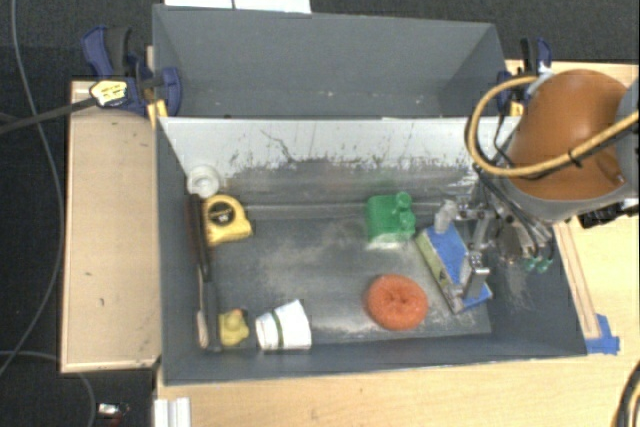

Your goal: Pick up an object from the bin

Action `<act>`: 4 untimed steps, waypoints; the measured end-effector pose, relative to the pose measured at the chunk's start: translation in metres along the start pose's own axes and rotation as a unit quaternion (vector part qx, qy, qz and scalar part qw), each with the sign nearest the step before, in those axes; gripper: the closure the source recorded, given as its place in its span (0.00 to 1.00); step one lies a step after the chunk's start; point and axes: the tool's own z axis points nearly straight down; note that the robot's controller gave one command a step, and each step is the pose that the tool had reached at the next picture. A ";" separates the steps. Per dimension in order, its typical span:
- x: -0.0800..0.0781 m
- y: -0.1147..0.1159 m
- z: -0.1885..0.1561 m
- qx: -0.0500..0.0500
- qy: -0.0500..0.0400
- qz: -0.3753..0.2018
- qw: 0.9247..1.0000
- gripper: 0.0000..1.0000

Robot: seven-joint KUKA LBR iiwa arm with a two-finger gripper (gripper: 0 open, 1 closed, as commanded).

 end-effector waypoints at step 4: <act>0.027 0.055 0.104 0.001 -0.006 -0.051 0.999 0.00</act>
Offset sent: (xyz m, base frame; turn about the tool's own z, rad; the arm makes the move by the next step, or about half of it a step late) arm -0.0192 0.0175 -0.0421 -0.0058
